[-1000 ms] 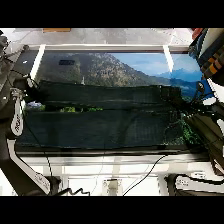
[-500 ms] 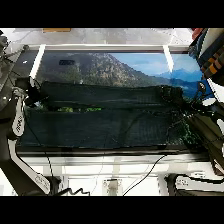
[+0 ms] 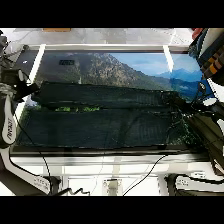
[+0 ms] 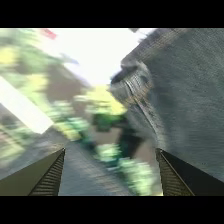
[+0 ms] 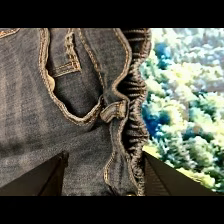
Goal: Fold the clothes and pants, and hang the long-sleeved shirts on hangers.
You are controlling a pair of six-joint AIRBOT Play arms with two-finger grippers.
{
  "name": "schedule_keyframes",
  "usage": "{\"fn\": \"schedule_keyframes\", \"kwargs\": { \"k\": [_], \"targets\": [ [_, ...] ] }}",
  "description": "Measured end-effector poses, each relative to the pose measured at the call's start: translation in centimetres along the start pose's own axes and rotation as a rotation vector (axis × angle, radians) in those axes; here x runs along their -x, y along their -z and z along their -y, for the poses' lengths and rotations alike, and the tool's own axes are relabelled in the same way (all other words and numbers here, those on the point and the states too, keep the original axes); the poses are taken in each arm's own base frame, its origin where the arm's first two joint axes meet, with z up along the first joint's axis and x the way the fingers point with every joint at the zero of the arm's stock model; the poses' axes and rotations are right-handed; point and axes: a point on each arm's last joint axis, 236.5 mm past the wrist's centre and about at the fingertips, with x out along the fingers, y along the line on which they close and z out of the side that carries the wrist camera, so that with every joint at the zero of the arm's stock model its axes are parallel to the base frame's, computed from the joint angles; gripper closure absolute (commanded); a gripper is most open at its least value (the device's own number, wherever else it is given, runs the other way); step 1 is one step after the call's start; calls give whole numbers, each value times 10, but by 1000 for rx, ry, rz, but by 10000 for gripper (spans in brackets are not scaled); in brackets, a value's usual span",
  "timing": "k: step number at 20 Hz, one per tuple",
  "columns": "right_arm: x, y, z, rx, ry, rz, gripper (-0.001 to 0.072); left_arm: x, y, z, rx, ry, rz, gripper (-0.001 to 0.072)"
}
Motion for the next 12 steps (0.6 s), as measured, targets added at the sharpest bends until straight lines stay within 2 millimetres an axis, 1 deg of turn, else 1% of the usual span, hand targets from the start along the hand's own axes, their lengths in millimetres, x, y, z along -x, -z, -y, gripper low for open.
{"fn": "schedule_keyframes", "kwargs": {
  "k": [1, 4, 5, 6, 7, 8, 10, 12],
  "targets": [
    [1, 1, -1, 1, -3, -4, 180, 7, -6, -11, 8, -17, 18, 72],
    [2, 2, -2, 4, -5, -8, 180, 16, -8, -32, 32, -52, 14, 72],
    [3, 2, -2, 4, -6, -10, 181, 17, -7, -36, 36, -60, 10, 101],
    [3, 2, -2, 5, -5, -10, 181, 17, -7, -39, 38, -65, 8, 302],
    [3, 2, -2, 8, -4, -10, 181, 19, -8, -41, 25, -67, 11, 546],
    [4, 2, -2, 13, -3, -10, 181, 23, -10, -44, -4, -70, 17, 675],
    [8, 0, -3, 36, 1, -19, 181, 32, -12, -49, -76, -72, 25, 675],
    [18, -5, -6, 78, 7, -31, 181, 47, -18, -54, -139, -68, 52, 675]
  ]
}}
